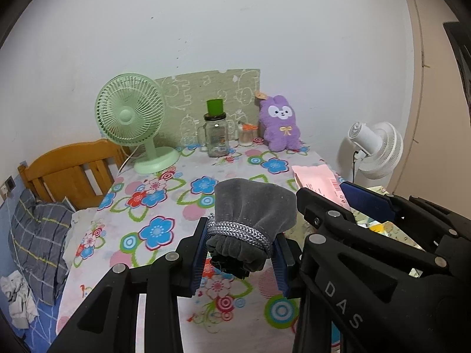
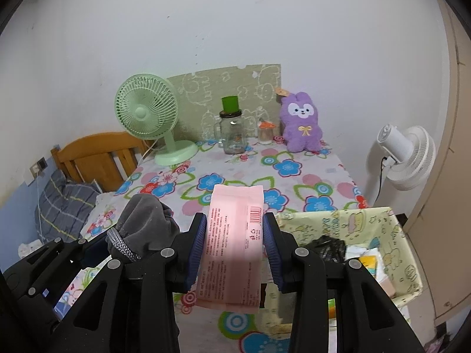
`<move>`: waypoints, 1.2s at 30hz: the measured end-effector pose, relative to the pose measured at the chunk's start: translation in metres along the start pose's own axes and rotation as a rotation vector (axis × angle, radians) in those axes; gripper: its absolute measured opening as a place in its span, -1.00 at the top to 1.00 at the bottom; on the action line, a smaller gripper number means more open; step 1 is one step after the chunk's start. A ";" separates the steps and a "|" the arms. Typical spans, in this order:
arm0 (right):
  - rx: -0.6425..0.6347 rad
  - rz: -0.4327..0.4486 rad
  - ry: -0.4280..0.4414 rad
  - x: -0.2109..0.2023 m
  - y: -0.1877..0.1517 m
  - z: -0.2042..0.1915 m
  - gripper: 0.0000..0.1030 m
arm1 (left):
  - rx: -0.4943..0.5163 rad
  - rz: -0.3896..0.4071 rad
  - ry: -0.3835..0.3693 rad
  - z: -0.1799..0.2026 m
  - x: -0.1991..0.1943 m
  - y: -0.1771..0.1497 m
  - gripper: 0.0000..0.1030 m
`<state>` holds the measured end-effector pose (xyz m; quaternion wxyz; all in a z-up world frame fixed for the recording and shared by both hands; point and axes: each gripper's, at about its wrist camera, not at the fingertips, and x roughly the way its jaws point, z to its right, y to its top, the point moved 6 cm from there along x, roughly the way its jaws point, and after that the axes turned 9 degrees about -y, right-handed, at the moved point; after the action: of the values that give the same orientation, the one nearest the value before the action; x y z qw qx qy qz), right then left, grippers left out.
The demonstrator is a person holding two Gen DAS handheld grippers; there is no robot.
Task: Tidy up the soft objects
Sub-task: 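Carry the grey pouch and pink card toward the fabric box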
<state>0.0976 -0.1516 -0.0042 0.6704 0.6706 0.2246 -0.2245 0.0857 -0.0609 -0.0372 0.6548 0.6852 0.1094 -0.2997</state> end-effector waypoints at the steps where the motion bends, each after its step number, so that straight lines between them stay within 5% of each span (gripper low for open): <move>1: 0.000 0.003 -0.004 -0.001 0.001 0.004 0.18 | 0.001 0.001 -0.004 0.004 0.001 0.001 0.23; 36: 0.067 -0.027 -0.118 0.024 -0.011 0.109 0.18 | 0.077 -0.036 -0.150 0.103 0.061 0.004 0.23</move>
<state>0.1107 -0.2609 -0.0274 0.6566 0.6753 0.1860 -0.2798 0.1087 -0.1757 -0.0638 0.6290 0.6832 0.0607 -0.3659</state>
